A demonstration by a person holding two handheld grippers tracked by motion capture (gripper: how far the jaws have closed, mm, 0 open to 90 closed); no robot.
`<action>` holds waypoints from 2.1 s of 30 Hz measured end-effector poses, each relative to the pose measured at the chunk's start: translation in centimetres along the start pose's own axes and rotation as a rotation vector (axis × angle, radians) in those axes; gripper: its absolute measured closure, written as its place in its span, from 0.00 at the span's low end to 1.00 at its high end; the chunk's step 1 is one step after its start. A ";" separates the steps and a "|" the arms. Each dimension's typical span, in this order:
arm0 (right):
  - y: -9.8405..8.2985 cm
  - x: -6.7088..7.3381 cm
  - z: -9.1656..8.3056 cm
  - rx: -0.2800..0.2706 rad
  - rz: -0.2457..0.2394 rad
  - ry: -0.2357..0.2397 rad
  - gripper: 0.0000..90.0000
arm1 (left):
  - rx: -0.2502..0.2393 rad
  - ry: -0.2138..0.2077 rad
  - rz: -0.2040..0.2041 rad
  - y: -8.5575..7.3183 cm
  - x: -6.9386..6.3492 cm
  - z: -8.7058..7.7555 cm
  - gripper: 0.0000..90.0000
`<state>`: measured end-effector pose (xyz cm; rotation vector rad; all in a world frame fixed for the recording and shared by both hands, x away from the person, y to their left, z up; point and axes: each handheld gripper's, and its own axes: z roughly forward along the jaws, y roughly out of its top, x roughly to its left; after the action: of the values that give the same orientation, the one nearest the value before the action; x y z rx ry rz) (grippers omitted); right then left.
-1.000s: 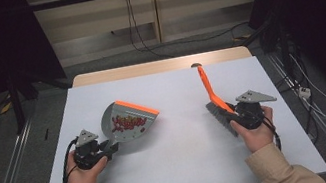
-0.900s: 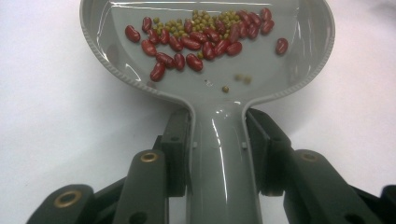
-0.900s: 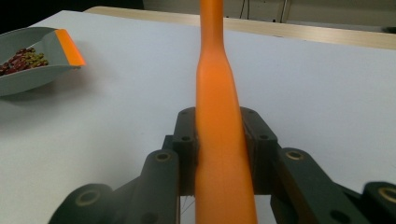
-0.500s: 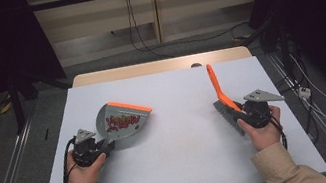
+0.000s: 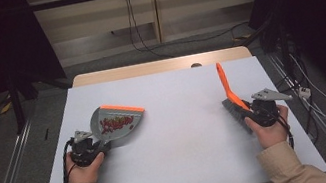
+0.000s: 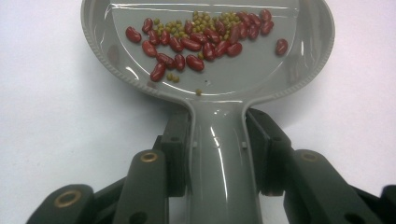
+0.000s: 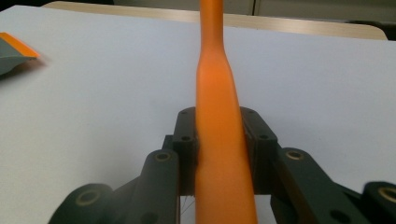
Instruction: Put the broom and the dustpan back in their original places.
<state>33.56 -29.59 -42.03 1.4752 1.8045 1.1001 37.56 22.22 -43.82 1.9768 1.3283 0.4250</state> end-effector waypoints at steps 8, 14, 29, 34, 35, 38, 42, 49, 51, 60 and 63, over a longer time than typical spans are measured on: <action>-0.3 -1.1 0.0 0.005 -0.004 -0.046 0.79 | 0.000 0.035 -0.012 -0.1 0.1 0.0 0.70; -0.6 -1.9 -0.1 0.005 -0.019 -0.105 0.79 | -0.003 0.043 -0.008 -0.3 -0.1 0.1 0.70; -1.2 -0.1 0.7 0.011 0.008 -0.072 0.76 | -0.035 -0.050 -0.005 -0.9 -1.5 -0.3 0.58; -1.1 0.8 1.0 0.021 0.005 -0.059 0.75 | -0.040 -0.064 0.005 -0.9 -2.0 -0.3 0.57; -1.1 0.9 1.1 0.018 0.014 -0.054 0.75 | -0.039 -0.067 0.007 -0.9 -2.0 -0.3 0.56; -1.1 1.2 1.3 0.015 0.024 -0.051 0.74 | -0.040 -0.073 0.008 -0.9 -2.0 -0.3 0.56; -1.2 1.3 1.6 0.013 0.052 -0.041 0.73 | -0.045 -0.082 0.009 -0.9 -2.0 -0.3 0.55; -1.2 1.6 2.0 0.006 0.074 -0.025 0.69 | -0.045 -0.097 0.009 -0.8 -1.9 -0.4 0.55; -1.2 1.7 2.1 0.009 0.067 -0.016 0.68 | -0.044 -0.099 0.009 -0.8 -1.9 -0.4 0.55; -1.2 2.4 2.5 0.001 0.043 0.008 0.64 | -0.045 -0.110 0.005 -0.8 -1.9 -0.4 0.53; -1.1 2.6 2.3 -0.031 0.062 0.053 0.56 | -0.054 -0.121 0.003 -0.8 -1.9 -0.6 0.47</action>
<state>34.30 -26.56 -43.94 1.5063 1.7804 1.2026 35.87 20.93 -43.78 1.9283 1.2265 0.3343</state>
